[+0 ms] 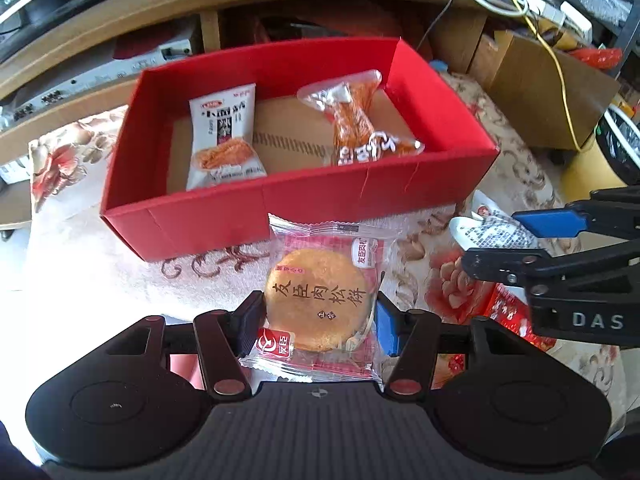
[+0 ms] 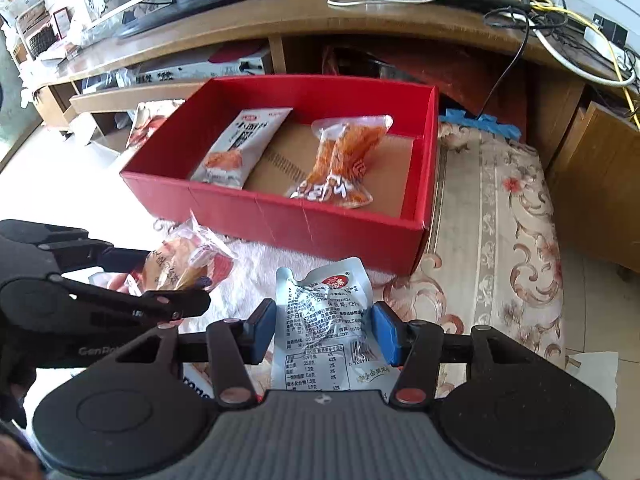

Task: Organize snacks
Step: 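Carry the pastry and foil pouch up and over the red box, then lower pastry and pouch into the red box and open both grippers, then move left gripper to the wrapped steamed cake while right moves to red packet, then grasp the steamed cake with left gripper while right grasps the red packet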

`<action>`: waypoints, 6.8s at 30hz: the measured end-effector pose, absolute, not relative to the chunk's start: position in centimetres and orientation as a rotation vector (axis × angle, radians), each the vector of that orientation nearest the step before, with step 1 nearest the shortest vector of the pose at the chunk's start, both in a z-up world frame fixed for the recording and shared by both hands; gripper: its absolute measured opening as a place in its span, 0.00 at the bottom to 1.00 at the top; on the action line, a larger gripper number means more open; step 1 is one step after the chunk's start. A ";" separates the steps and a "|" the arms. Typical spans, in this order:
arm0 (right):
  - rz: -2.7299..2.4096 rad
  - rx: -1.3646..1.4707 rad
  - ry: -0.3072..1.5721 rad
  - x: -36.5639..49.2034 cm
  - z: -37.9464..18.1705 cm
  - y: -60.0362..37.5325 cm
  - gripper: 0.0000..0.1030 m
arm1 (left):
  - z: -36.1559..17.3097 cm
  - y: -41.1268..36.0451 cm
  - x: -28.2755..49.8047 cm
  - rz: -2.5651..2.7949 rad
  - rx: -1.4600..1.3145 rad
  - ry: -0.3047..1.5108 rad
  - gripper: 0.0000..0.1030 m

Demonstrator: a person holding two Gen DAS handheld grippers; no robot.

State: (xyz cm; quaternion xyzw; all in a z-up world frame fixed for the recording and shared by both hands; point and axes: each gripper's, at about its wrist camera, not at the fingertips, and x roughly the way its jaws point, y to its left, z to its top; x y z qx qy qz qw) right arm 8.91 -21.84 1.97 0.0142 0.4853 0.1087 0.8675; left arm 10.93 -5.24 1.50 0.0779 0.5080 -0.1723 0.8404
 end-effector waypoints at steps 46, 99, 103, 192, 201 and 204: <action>0.163 0.110 0.889 13.2 5.0 -20.6 0.47 | 5.2 -5.4 13.3 -0.258 0.141 0.944 0.62; 0.127 0.054 0.945 20.9 -1.3 -18.5 0.48 | -0.3 -5.7 19.8 -0.122 0.215 1.003 0.62; 0.112 0.079 0.983 20.6 -2.0 -18.9 0.48 | -0.4 -5.6 19.5 -0.128 0.205 1.031 0.64; 0.053 0.467 1.257 3.1 -2.9 -25.5 0.58 | 1.3 -0.6 5.5 -0.195 0.079 1.131 0.75; 0.016 0.438 1.194 6.2 -2.7 -24.0 0.63 | 1.1 -1.1 5.4 -0.212 0.083 1.139 0.77; 0.005 0.251 1.186 6.4 -3.0 -21.6 0.62 | 1.0 -1.1 5.4 -0.211 0.092 1.136 0.79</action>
